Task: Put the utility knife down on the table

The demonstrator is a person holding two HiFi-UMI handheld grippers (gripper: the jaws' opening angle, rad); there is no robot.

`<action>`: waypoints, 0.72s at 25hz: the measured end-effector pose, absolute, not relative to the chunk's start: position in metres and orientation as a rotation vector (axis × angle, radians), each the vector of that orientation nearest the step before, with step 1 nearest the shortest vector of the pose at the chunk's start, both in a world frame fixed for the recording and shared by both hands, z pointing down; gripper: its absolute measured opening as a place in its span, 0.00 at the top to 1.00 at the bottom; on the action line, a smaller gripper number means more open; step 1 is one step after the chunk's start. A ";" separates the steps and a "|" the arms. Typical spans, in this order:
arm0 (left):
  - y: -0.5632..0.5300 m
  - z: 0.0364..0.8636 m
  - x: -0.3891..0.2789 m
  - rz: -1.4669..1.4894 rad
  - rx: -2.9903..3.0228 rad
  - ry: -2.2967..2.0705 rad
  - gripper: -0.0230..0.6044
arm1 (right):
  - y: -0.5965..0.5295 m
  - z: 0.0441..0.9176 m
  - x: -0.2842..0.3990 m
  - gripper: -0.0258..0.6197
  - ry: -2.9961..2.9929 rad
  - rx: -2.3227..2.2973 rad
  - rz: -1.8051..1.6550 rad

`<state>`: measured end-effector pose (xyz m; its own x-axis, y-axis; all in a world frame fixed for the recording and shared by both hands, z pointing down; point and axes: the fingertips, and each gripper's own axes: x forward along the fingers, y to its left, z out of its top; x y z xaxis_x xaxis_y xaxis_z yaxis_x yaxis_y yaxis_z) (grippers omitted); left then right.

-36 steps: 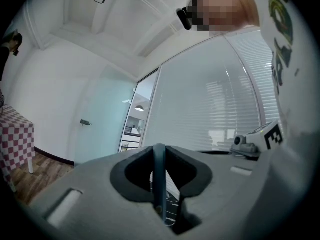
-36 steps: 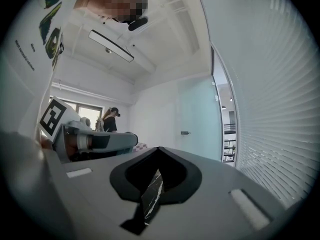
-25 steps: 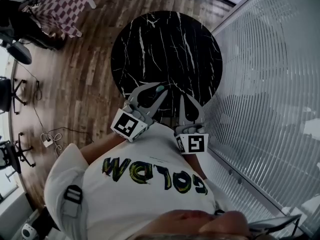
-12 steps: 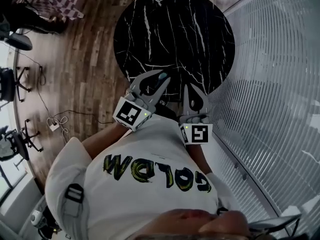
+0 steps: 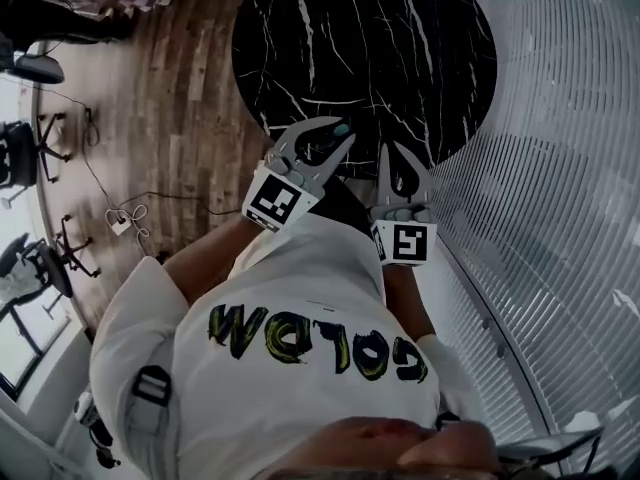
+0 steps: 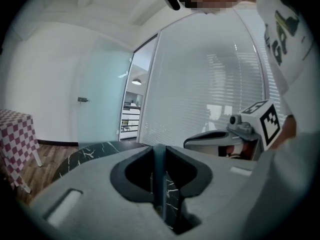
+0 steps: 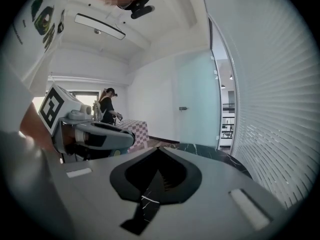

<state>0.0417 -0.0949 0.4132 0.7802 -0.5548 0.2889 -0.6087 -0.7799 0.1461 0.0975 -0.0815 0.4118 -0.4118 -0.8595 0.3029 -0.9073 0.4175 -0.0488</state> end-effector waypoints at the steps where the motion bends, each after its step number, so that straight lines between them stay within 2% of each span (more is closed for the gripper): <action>1: -0.094 0.420 0.042 0.364 2.743 -0.899 0.85 | -0.082 0.418 0.098 0.96 -2.435 1.546 0.312; 18: -0.101 0.535 0.038 0.737 2.811 -0.823 0.85 | -0.091 0.543 0.086 0.96 -2.328 1.405 0.425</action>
